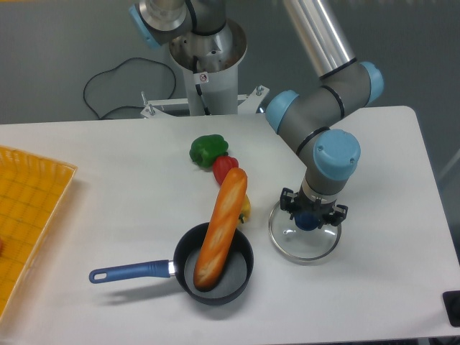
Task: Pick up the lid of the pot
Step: 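Lift the glass lid up by its knob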
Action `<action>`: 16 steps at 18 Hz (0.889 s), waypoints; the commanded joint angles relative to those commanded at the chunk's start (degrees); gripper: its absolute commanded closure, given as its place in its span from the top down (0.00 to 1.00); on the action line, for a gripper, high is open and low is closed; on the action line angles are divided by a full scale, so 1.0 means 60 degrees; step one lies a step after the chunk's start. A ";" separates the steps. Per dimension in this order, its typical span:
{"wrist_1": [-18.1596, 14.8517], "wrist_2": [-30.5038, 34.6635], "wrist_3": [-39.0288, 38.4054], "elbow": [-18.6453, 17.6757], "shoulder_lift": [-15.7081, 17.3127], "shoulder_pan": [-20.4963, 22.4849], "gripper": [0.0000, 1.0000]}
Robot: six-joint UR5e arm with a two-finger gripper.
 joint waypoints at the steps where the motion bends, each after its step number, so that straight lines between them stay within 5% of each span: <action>1: -0.0015 -0.0014 0.0000 0.0000 0.0073 0.0000 0.48; 16: -0.1508 0.0059 0.0643 0.0644 0.0762 0.0146 0.48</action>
